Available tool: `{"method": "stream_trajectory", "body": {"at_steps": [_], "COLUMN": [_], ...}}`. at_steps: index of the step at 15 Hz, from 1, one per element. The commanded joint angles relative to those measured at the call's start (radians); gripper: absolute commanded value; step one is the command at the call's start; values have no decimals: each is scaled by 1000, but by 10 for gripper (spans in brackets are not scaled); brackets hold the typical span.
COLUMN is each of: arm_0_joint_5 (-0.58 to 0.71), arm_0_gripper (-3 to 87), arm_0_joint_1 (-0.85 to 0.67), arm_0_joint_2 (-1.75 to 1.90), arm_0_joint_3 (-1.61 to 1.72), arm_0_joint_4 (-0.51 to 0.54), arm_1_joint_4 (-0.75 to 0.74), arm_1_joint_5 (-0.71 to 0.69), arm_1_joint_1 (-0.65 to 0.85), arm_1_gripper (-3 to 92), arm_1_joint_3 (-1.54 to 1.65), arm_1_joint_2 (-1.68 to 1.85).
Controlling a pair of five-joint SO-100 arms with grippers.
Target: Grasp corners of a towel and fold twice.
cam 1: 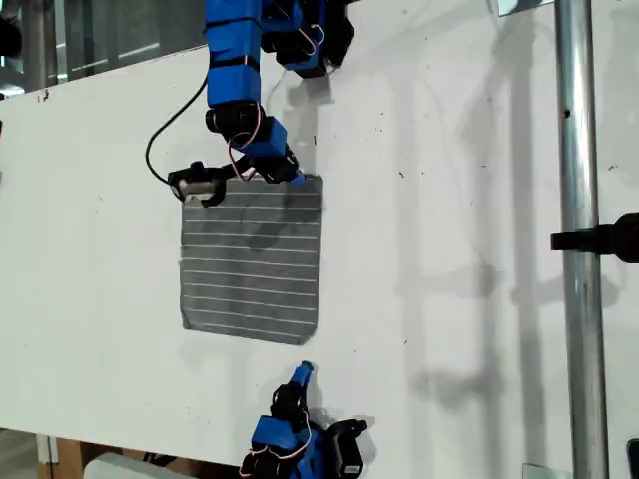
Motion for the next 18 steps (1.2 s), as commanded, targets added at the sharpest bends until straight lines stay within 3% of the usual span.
{"method": "stream_trajectory", "body": {"at_steps": [1,4,8,12,14,15,18], "arm_0_joint_5": [0,0,-5,-17,-20,-25,-31], "arm_0_gripper": [-28,-26,-26,-27,-27,-27,-24], "arm_0_joint_1": [-14,-14,-20,-26,-26,-26,-28], "arm_0_joint_2": [5,5,5,5,5,5,5], "arm_0_joint_3": [5,5,5,5,5,5,5], "arm_0_joint_4": [5,6,11,15,17,18,8], "arm_1_joint_4": [104,34,-259,-321,-327,-319,-333], "arm_1_joint_5": [-89,-124,-170,-170,-183,-186,-179], "arm_1_joint_1": [-2,51,169,235,239,238,209], "arm_1_gripper": [470,441,412,369,271,57,-2], "arm_1_joint_3": [-245,-94,233,210,190,176,161], "arm_1_joint_2": [-133,-123,-184,-313,-342,-357,-368]}}
